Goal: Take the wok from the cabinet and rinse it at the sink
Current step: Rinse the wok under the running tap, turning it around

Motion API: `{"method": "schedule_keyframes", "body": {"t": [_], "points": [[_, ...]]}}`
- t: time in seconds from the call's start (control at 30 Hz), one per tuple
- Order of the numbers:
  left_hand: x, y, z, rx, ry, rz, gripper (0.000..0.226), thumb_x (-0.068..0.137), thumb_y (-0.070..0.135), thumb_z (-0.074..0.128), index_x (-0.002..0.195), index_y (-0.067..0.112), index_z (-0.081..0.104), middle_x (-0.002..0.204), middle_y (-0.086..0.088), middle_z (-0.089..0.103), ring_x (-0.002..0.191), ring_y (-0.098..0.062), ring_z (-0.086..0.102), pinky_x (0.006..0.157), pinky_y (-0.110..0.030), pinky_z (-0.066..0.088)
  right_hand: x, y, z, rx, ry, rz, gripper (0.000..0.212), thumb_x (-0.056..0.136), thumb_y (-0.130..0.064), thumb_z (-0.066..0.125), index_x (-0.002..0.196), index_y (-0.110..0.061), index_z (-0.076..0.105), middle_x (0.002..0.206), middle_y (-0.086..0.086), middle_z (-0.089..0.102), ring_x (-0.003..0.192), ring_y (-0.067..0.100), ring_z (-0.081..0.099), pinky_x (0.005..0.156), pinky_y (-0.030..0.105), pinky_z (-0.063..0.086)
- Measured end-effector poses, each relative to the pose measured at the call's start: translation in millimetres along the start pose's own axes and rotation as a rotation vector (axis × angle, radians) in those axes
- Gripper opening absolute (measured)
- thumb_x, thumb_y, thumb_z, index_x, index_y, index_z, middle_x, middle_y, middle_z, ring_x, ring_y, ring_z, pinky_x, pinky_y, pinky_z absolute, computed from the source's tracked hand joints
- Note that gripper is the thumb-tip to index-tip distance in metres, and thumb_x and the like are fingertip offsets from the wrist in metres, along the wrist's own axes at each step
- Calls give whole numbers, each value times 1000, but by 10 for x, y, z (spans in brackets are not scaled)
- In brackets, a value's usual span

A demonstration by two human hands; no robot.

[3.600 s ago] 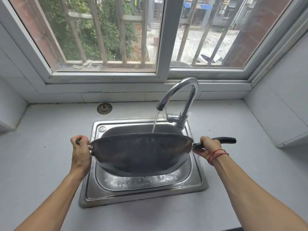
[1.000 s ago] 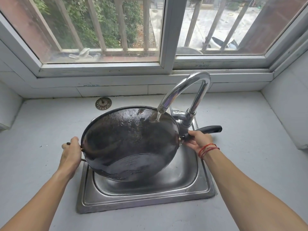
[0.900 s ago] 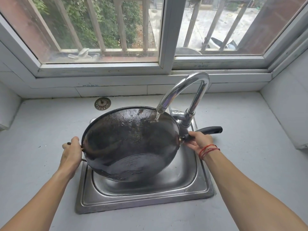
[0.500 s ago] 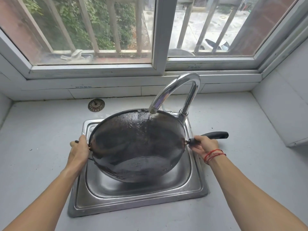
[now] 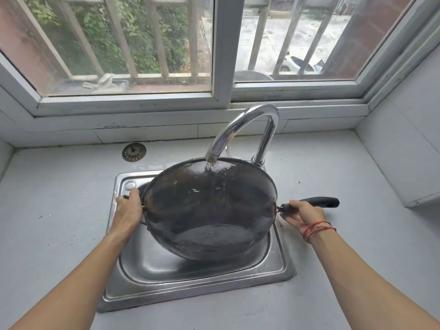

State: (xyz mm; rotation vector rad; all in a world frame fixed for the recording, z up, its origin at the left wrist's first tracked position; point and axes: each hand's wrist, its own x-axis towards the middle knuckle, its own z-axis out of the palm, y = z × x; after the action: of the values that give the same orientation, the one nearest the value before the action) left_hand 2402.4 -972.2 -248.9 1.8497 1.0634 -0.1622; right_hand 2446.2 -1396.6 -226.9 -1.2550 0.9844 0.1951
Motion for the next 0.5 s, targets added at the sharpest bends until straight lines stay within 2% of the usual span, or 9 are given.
{"method": "schedule_keyframes", "body": {"t": [0.07,0.27,0.4,0.5], "points": [[1,2,12,6,3,8,102,74,68,25,138,-9,40,132,-34,56,119,-49,55,99,-62,46,7,2,-17,2,-5,-5,11,88,5,61,96,1,54,60,14,69,72,30,70,56,40,59],[-307,207,-24,18,12,2,96,77,65,23,144,-3,37,136,-28,54,123,-45,52,104,-57,42,-8,10,-8,2,-12,-11,23,88,5,61,110,3,53,78,20,67,75,31,70,58,41,59],[-328,214,-27,19,0,-4,98,75,68,21,146,2,36,139,-26,51,125,-44,50,106,-59,40,-13,6,8,-2,-5,0,16,89,5,61,104,2,55,78,20,67,75,30,70,58,41,59],[-339,214,-44,42,8,-24,85,88,60,25,150,2,28,145,-25,46,130,-43,45,108,-53,37,-39,-14,28,-3,-11,5,6,88,8,58,88,2,55,65,16,67,72,30,68,53,38,58]]}}
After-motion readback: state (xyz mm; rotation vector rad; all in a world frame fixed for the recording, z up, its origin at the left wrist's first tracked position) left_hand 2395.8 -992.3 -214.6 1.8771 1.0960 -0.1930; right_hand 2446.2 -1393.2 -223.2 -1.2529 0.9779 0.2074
